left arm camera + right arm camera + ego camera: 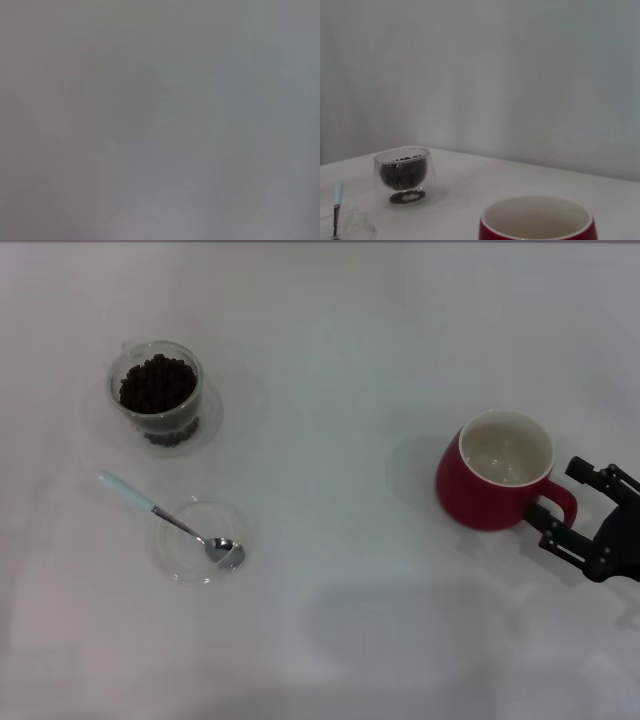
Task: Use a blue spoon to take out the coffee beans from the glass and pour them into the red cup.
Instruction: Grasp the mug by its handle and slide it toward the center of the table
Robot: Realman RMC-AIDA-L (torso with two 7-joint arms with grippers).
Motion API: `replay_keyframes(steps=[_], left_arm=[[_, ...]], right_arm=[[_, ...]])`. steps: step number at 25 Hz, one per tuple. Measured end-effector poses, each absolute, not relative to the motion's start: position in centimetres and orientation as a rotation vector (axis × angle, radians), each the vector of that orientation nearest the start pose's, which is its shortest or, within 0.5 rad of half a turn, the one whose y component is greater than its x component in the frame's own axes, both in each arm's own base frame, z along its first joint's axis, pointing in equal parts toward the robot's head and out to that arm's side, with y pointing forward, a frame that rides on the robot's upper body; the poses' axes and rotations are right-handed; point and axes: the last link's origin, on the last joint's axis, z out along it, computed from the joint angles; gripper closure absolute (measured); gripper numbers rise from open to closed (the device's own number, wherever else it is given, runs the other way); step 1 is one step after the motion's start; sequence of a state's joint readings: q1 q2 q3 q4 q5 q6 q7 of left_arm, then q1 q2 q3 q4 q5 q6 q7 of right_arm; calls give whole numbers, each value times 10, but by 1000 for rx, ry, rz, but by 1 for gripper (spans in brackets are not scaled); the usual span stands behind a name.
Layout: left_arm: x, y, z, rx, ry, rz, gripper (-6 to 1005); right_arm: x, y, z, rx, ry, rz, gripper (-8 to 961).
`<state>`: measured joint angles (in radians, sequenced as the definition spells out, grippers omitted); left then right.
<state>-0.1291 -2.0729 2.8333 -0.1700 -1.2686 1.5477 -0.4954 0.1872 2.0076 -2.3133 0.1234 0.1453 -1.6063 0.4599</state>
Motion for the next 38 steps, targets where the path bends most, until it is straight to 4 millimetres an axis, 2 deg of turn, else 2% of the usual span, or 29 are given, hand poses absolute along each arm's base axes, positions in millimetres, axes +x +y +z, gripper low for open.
replay_keyframes(steps=[6, 11, 30, 35, 38], left_arm=[[-412, 188, 45, -1515, -618, -689, 115], [-412, 188, 45, -1512, -618, -688, 115], [-412, 192, 47, -1507, -613, -687, 114], [-412, 194, 48, -1500, -611, -688, 114], [-411, 196, 48, -1501, -608, -690, 114]], right_arm=[[378, 175, -20, -2171, 578, 732, 183], [378, 175, -22, -2192, 575, 722, 417], [377, 182, -23, -2187, 561, 713, 600], [372, 185, -27, -2204, 551, 731, 737], [365, 186, -33, -2234, 537, 764, 721]])
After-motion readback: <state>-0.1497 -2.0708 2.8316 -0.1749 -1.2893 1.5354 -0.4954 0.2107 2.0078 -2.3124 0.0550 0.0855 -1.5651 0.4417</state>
